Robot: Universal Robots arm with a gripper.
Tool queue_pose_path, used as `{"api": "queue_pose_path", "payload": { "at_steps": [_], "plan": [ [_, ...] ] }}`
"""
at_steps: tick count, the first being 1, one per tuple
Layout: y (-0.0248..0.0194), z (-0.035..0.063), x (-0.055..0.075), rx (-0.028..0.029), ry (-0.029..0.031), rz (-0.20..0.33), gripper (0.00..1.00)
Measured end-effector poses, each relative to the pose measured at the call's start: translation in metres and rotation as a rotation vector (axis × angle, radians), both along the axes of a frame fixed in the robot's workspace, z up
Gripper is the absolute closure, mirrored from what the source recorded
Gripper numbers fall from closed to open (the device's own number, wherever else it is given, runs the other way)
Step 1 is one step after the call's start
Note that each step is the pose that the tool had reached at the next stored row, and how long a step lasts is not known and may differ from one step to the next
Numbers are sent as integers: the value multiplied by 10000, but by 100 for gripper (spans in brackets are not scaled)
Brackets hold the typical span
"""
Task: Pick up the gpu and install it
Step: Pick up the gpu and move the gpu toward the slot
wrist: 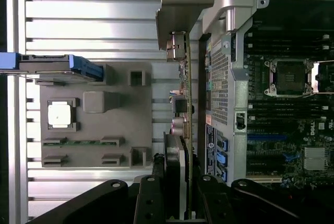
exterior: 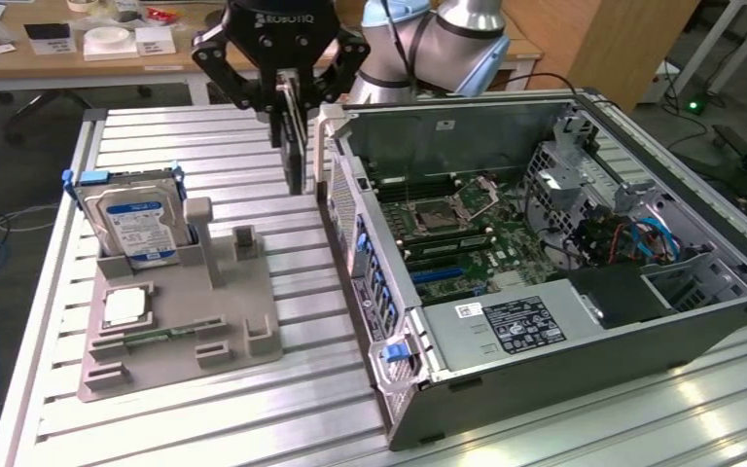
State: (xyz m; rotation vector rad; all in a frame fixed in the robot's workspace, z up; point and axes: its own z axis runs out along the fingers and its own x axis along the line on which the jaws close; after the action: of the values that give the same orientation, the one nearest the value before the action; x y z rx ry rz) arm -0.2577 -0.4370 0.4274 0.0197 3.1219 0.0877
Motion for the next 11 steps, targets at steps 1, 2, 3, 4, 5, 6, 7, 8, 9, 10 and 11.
{"api": "queue_pose_path", "payload": {
  "at_steps": [1, 2, 3, 4, 5, 6, 7, 8, 9, 10, 11],
  "plan": [
    [0, 0, 22, 0, 0, 0, 72],
    [0, 0, 43, 0, 0, 0, 72],
    [0, 0, 64, 0, 0, -1, 72],
    [0, 0, 84, -17, -1, -1, 72],
    [0, 0, 103, -58, -1, 0, 72],
    [0, -1, 123, -97, -1, 0, 72],
    [0, 0, 139, -134, -1, 0, 72],
    [0, -1, 152, -154, -1, 0, 72],
    [0, -1, 163, -165, -2, 0, 72],
    [0, 0, 174, -166, 0, 0, 72],
    [0, -1, 188, -167, -1, 1, 72]
  ]
}}
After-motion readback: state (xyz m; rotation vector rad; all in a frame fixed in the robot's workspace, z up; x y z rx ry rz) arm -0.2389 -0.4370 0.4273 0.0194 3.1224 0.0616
